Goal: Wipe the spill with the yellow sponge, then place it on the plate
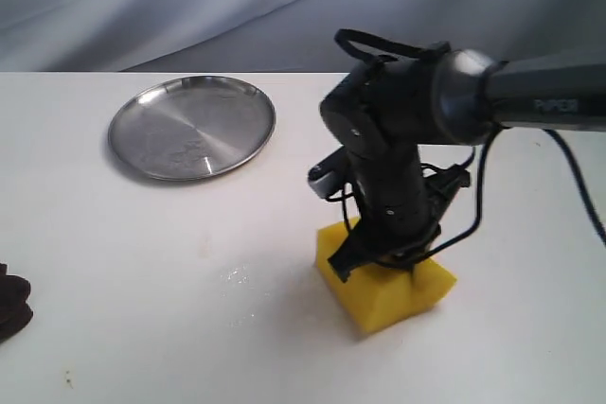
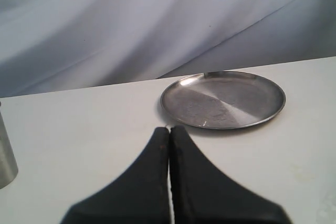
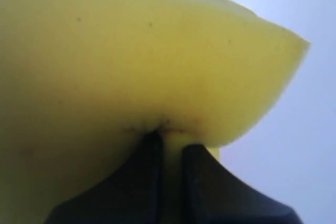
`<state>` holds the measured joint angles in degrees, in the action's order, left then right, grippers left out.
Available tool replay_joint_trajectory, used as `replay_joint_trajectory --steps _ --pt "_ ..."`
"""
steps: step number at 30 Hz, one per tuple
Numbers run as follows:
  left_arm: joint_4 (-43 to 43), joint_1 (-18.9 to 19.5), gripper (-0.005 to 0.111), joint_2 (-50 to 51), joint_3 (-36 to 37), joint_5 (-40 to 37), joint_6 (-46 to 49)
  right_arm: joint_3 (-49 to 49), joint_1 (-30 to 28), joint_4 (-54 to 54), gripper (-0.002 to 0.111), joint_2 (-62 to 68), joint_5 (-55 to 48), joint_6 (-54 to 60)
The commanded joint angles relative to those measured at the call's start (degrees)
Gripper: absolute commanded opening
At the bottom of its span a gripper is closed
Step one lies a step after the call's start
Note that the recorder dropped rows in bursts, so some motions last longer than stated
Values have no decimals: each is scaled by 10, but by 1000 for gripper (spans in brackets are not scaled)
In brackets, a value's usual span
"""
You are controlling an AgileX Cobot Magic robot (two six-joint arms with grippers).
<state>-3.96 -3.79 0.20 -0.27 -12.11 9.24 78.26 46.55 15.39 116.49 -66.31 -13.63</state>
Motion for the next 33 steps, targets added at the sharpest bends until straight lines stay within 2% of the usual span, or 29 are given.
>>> replay_joint_trajectory --steps 1,4,7,10,12,16,21,33 --pt "0 -2 0 -2 3 3 -1 -107 -10 -5 0 -60 41 -7" --pt "0 -2 0 -2 3 3 -1 -149 30 -81 0 -83 85 34" --pt "0 -2 0 -2 3 3 -1 -147 104 -126 0 -81 150 49" --pt "0 -2 0 -2 3 3 -1 -86 160 -142 0 -57 177 49" --pt "0 -2 0 -2 3 3 -1 -16 176 -143 0 -14 171 54" --pt "0 -2 0 -2 3 3 -1 140 166 -150 0 59 171 76" --pt "0 -2 0 -2 3 3 -1 299 105 -150 0 64 284 65" --pt "0 -2 0 -2 3 3 -1 451 -34 -181 0 144 332 40"
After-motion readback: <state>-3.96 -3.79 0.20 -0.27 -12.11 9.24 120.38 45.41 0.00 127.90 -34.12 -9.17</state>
